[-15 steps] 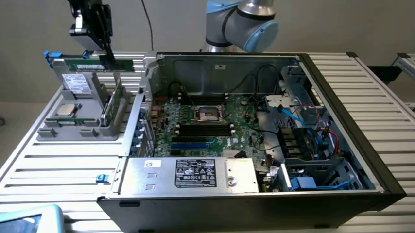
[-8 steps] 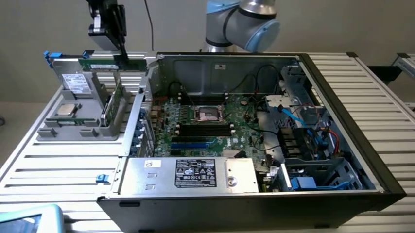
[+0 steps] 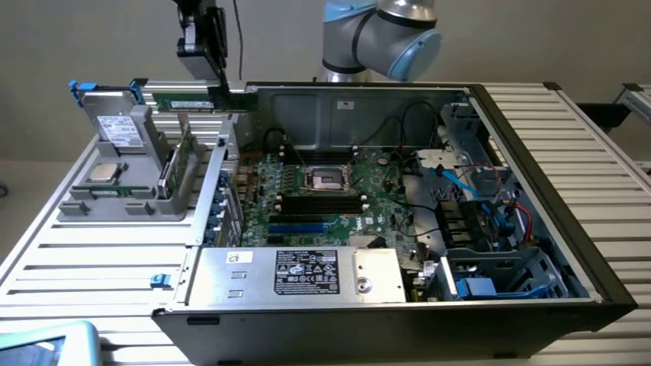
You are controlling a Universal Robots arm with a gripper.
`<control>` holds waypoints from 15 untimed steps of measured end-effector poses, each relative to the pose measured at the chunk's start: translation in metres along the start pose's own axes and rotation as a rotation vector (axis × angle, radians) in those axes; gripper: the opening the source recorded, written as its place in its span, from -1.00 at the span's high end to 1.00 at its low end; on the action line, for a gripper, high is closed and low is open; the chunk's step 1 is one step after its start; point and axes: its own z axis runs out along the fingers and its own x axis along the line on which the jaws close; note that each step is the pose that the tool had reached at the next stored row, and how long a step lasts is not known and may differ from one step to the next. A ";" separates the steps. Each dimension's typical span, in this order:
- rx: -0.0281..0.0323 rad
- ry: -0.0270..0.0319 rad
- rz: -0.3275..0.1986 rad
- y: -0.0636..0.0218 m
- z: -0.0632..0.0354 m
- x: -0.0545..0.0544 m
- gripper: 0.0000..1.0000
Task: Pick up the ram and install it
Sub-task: 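Insert the ram into the slot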
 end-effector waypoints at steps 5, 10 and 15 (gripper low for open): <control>0.0000 0.0000 0.000 -0.0227 0.0026 0.000 0.73; 0.0000 -0.0001 0.000 -0.0455 0.0073 0.000 0.73; 0.0001 -0.0001 0.000 -0.0679 0.0144 0.000 0.73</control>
